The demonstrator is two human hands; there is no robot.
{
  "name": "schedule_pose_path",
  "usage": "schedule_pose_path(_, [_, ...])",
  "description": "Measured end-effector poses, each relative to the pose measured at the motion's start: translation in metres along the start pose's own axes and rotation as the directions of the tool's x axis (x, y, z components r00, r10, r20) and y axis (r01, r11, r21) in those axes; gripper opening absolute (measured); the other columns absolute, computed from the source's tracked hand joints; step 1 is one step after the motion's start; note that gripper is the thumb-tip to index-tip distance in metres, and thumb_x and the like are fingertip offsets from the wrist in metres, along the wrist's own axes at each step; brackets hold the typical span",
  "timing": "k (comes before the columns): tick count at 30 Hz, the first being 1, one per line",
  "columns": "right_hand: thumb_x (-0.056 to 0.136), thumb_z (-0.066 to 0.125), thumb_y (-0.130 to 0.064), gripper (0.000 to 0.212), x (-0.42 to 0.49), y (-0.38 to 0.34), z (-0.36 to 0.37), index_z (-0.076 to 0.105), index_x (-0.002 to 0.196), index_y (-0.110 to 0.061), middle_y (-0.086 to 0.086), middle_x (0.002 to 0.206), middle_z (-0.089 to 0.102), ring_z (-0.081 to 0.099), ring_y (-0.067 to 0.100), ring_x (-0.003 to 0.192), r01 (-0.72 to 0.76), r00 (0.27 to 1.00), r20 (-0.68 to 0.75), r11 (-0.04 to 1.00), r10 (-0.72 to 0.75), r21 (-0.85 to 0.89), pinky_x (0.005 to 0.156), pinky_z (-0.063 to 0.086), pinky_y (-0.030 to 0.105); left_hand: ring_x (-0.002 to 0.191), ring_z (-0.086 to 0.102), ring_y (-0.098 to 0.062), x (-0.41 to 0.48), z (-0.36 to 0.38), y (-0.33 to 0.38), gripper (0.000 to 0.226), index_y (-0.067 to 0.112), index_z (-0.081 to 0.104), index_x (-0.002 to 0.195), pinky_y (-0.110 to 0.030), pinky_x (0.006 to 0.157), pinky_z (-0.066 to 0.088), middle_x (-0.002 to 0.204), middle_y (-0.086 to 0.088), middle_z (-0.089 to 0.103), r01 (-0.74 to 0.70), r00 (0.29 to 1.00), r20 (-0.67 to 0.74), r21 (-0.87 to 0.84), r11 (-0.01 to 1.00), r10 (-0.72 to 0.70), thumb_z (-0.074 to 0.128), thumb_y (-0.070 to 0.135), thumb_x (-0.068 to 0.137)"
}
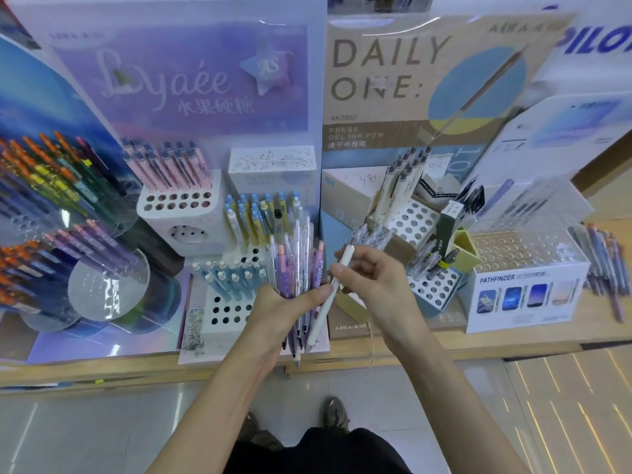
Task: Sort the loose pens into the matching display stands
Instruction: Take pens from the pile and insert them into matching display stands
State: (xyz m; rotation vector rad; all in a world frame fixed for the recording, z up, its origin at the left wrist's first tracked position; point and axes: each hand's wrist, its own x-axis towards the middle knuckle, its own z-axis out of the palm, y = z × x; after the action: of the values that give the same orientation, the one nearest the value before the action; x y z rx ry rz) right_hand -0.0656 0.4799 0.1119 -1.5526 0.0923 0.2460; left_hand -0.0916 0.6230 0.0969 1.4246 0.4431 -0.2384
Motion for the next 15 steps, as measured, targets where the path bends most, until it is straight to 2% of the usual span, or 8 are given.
schedule_pose_path(3, [0.084,0.069,-0.007,0.008,0.004,-0.009,-0.021,0.069,0.092,-0.01,0.002,0.076,0.069,0.064,0.014,0.073,0.075,0.99,-0.119,0.997,-0.074,-0.001,0.064,0.051,0.022,0.089,0.071,-0.023,0.005,0.013,0.002,0.034,0.011,0.072,0.097,-0.04,0.09,0.053,0.091,-0.009,0.075,-0.007,1.0,0.011,0.013,1.0,0.007,0.08,0.023,0.066])
schedule_pose_path(5, [0.084,0.07,-0.011,0.003,0.011,-0.02,-0.042,0.068,0.083,-0.013,0.008,0.075,0.067,0.063,0.018,0.072,0.155,0.95,-0.265,0.987,-0.163,-0.051,0.065,0.053,0.027,0.085,0.072,-0.02,0.007,0.021,0.003,0.041,0.006,0.07,0.101,-0.03,0.079,0.057,0.089,-0.008,0.075,-0.014,0.999,0.028,-0.005,1.0,0.015,0.077,0.023,0.064])
schedule_pose_path(7, [0.085,0.069,-0.016,0.009,0.021,-0.03,-0.065,0.065,0.079,-0.012,0.015,0.075,0.063,0.059,0.017,0.067,0.214,0.891,-0.373,0.964,-0.259,-0.158,0.063,0.051,0.03,0.078,0.072,-0.017,0.008,0.029,0.005,0.028,0.01,0.069,0.096,-0.023,0.067,0.056,0.085,-0.005,0.076,-0.035,0.999,0.039,-0.019,0.999,0.036,0.074,0.019,0.07])
schedule_pose_path(8, [0.086,0.069,-0.018,0.014,0.028,-0.034,-0.074,0.062,0.075,-0.014,0.012,0.069,0.059,0.055,0.013,0.063,0.239,0.863,-0.4,0.947,-0.308,-0.213,0.06,0.049,0.029,0.074,0.072,-0.015,0.009,0.033,0.006,0.018,0.012,0.069,0.092,-0.021,0.064,0.055,0.083,-0.003,0.076,-0.047,0.998,0.037,-0.013,0.999,0.048,0.072,0.015,0.075])
schedule_pose_path(11, [0.087,0.069,-0.021,0.017,0.047,-0.038,-0.091,0.059,0.075,-0.014,-0.006,0.061,0.051,0.045,0.0,0.053,0.273,0.817,-0.42,0.907,-0.395,-0.321,0.052,0.036,0.011,0.063,0.067,-0.013,0.01,0.044,0.006,0.003,0.012,0.069,0.083,-0.022,0.063,0.054,0.073,-0.002,0.074,-0.07,0.998,0.007,-0.009,0.998,0.07,0.07,0.01,0.081])
schedule_pose_path(13, [0.087,0.069,-0.021,0.012,0.058,-0.035,-0.095,0.065,0.087,-0.01,-0.003,0.07,0.06,0.054,0.003,0.061,0.272,0.811,-0.422,0.9,-0.406,-0.341,0.056,0.041,0.01,0.06,0.064,-0.013,0.011,0.05,0.005,0.002,0.01,0.069,0.08,-0.025,0.064,0.053,0.068,-0.002,0.071,-0.083,0.997,-0.001,-0.01,0.997,0.083,0.07,0.012,0.08])
schedule_pose_path(15, [0.087,0.069,-0.022,0.013,0.066,-0.031,-0.097,0.066,0.09,-0.009,0.003,0.077,0.064,0.059,0.01,0.069,0.272,0.818,-0.401,0.891,-0.414,-0.364,0.06,0.045,0.013,0.058,0.062,-0.013,0.011,0.055,0.005,0.005,0.008,0.068,0.08,-0.029,0.065,0.051,0.065,-0.002,0.069,-0.095,0.996,-0.004,-0.022,0.995,0.095,0.069,0.013,0.081])
